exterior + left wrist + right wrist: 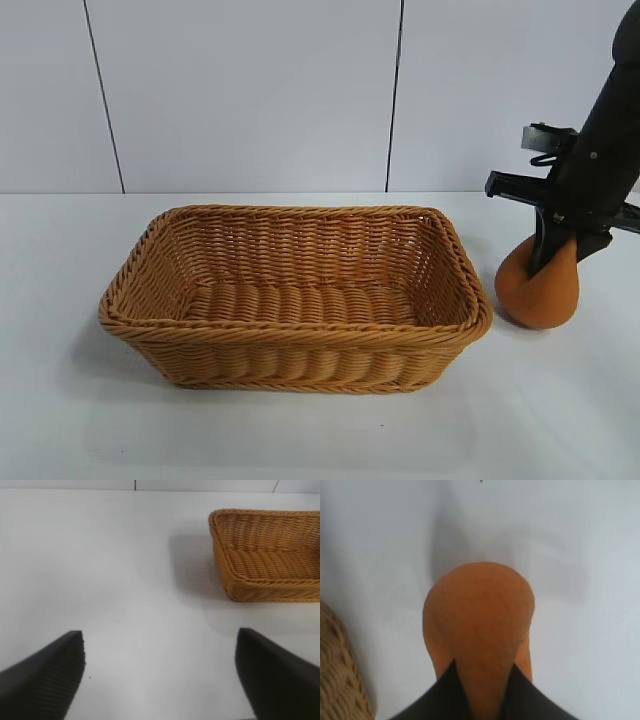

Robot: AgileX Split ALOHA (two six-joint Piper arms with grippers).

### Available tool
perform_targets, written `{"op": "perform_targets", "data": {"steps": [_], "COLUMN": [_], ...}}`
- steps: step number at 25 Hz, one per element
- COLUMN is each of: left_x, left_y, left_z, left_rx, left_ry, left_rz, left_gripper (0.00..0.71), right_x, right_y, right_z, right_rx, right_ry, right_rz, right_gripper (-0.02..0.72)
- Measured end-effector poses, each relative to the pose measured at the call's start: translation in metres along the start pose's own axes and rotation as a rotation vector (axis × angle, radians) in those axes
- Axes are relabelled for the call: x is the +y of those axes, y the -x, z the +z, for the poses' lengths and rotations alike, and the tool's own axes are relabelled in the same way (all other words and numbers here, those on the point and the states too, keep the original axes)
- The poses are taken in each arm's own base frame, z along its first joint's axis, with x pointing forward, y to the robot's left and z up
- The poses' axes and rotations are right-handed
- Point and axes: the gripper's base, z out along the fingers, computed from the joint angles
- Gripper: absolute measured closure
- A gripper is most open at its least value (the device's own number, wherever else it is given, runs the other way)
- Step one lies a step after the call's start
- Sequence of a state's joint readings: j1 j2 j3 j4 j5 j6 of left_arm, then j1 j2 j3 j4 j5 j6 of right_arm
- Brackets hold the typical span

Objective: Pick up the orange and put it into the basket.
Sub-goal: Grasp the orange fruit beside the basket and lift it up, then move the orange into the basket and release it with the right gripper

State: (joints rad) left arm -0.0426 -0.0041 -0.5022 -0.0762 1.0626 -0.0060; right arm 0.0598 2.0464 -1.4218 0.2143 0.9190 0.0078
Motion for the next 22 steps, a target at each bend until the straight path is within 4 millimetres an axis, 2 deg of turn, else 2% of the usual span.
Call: {"op": "perform_targets", "data": {"steps": [7, 12, 16, 22], "left_x": [0.000, 0.000, 0.000, 0.000], "left_y": [0.000, 0.000, 0.000, 0.000], "left_z": [0.000, 0.000, 0.000, 0.000], "left_rx": [0.000, 0.000, 0.000, 0.000], "left_ry": [0.000, 0.001, 0.001, 0.001], "left_rz": [0.000, 0.000, 0.000, 0.006], "left_gripper": [0.125, 0.125, 0.125, 0.125], "right_x": [0.013, 0.029, 0.063, 0.136], "right_y": [-0.011, -0.023, -0.033, -0.051], "right_z": [-0.074, -0.110, -0.119, -0.110], "right_rx": [-0.126, -0.195, -0.223, -0.288], "right_ry": [0.032, 0.085, 0.153, 0.273], "right_rz": [-0.029, -0.050, -0.116, -0.251], "right_gripper": [0.663, 0.663, 0.663, 0.663]}}
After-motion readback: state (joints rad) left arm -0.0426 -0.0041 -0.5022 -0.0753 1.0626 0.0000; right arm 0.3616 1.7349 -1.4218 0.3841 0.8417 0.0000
